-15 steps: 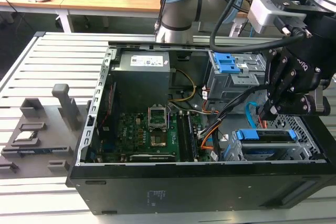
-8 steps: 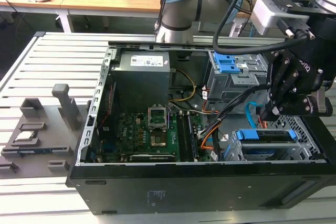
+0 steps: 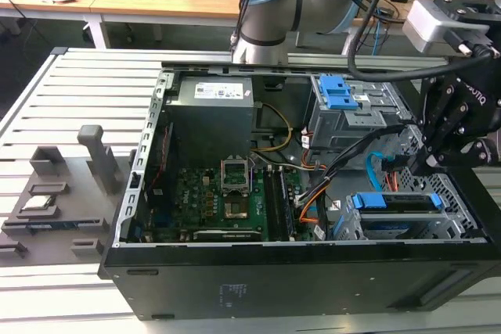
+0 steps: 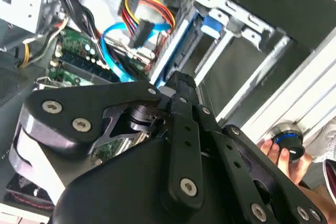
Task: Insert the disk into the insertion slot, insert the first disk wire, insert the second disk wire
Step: 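Insert the first disk wire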
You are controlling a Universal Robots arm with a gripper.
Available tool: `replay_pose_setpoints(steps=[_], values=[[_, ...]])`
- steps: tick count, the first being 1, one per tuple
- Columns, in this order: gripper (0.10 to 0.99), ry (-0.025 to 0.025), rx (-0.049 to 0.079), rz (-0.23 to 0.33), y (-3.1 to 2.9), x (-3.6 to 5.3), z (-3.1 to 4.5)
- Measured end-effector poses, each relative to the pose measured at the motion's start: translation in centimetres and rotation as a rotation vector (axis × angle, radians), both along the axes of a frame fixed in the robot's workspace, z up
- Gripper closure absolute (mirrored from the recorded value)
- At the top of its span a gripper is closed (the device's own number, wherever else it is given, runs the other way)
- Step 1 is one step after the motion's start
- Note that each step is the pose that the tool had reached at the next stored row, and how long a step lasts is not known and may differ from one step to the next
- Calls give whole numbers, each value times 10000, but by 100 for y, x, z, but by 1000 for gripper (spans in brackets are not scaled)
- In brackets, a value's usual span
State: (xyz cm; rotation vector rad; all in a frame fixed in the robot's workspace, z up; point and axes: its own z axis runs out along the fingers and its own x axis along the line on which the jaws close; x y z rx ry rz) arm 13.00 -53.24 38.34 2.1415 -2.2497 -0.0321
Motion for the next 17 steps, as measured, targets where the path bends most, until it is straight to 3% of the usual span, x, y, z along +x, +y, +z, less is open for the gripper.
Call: replay_pose_setpoints(steps=[2, 7, 11, 14, 17], values=[[980, -1, -19, 1, 222, 69, -54], [980, 0, -29, 0, 364, 127, -137], [980, 0, -32, 1, 398, 127, -196], [980, -1, -39, 1, 398, 126, -196], [914, -1, -39, 1, 398, 126, -196]])
